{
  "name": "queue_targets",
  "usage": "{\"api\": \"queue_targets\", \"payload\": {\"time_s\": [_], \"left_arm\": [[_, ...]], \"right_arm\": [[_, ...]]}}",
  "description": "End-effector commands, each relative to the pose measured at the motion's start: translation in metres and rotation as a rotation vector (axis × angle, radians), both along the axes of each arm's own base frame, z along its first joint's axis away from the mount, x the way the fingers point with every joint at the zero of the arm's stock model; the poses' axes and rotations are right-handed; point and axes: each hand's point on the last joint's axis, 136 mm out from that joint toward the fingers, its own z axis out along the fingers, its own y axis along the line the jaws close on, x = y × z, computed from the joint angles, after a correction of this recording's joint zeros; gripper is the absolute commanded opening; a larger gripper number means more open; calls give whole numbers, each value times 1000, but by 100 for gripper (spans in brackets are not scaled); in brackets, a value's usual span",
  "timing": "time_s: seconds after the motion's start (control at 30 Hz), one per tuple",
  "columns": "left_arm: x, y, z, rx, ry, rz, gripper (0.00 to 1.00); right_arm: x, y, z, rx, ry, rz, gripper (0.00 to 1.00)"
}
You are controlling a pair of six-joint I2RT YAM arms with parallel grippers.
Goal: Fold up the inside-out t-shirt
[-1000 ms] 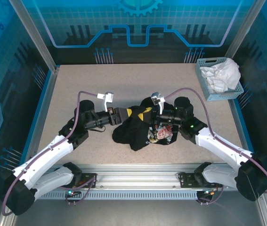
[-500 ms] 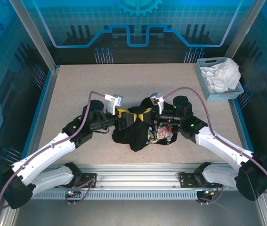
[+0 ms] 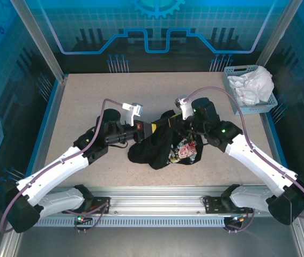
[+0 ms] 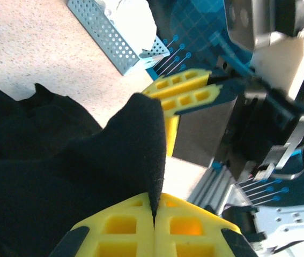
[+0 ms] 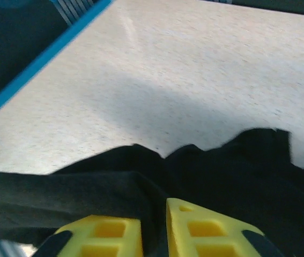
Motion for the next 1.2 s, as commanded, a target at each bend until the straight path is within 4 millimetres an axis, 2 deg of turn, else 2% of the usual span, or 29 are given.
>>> {"api": "queue_targets", "payload": {"time_s": [0.0,0.07,0.23,0.33,0.37,0.53,0.8,0.9,0.97,1.1,1.17], "left_arm": [[-1,-5,25,-103,46,23,0],[4,-2,24,-105,50,59,0],[13,-1,27,-119,44,102,0],[16,-1,29,-122,42,113,0],[17,-1,30,-125,41,113,0],[17,-2,35,-134,33,112,0],[13,3,36,-123,27,117,0],[12,4,37,-121,21,114,0],[12,4,38,-119,15,114,0],[16,11,36,-80,-7,150,0],[22,19,34,-57,-16,189,0]], "right_arm": [[-7,-33,-18,-194,2,-149,25],[-14,-28,-13,-172,-27,-120,31],[-49,3,2,-41,-116,45,42],[-63,19,0,25,-127,79,46],[-64,21,-10,28,-111,74,47],[-55,37,-31,40,-87,21,51],[-26,48,-33,51,-128,-62,54],[-17,49,-40,37,-120,-88,54],[-13,49,-43,29,-115,-98,50],[-15,43,-37,37,-129,-62,17],[-23,44,-31,71,-132,19,8]]}}
